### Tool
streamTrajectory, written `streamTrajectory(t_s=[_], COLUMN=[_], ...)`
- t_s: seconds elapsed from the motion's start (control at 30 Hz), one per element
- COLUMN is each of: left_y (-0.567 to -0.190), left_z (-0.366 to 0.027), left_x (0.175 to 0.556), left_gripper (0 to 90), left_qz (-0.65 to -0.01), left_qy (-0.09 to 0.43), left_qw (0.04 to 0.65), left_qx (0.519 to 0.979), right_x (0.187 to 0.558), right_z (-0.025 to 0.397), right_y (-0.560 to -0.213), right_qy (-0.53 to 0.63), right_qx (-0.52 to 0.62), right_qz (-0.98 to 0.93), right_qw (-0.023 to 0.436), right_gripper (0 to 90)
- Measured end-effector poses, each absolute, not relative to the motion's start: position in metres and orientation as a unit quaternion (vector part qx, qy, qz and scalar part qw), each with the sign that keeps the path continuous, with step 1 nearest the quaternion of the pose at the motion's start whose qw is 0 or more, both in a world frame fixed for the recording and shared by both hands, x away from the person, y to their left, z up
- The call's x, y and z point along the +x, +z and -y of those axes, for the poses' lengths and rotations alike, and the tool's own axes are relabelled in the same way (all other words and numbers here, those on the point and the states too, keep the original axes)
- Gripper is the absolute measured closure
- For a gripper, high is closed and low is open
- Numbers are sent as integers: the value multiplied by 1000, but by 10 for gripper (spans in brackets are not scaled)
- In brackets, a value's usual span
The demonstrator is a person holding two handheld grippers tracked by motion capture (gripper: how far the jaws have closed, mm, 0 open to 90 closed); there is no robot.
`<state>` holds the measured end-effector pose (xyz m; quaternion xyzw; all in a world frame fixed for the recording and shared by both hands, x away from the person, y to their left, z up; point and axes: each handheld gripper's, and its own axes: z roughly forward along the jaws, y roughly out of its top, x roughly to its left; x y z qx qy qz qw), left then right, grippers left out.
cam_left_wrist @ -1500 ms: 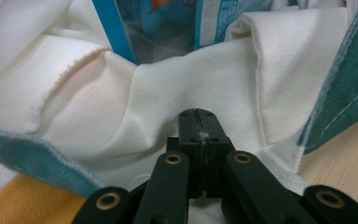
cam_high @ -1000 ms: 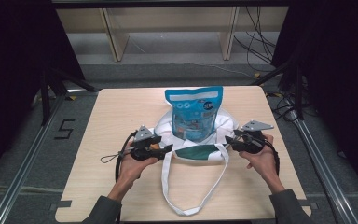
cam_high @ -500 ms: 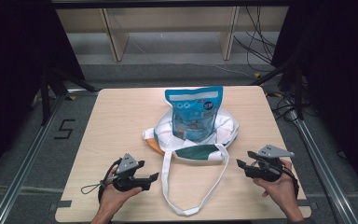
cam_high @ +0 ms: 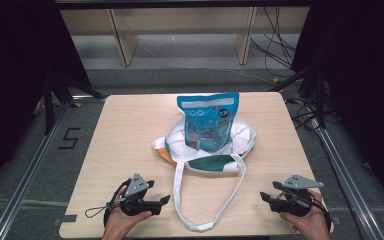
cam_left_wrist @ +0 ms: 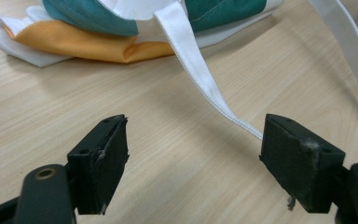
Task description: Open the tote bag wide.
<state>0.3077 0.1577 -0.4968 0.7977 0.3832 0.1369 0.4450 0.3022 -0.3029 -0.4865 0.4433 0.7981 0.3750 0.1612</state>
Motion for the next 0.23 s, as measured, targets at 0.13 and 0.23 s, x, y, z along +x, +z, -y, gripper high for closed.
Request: streamTrajectory(t_s=[0.13,0.23], left_y=[-497,-498], left_z=[-159,-157], left_x=[309,308], left_gripper=[225,225], left_qz=[-370,-377], left_qy=[143,142], left_qw=[434,441], left_qx=[809,802], right_x=[304,304], right_z=[309,309], right_y=[-488,-489], right_qy=[372,373], right_qx=[430,433], right_qz=[-808,-806], right_qw=[154,153], right_gripper=[371,366])
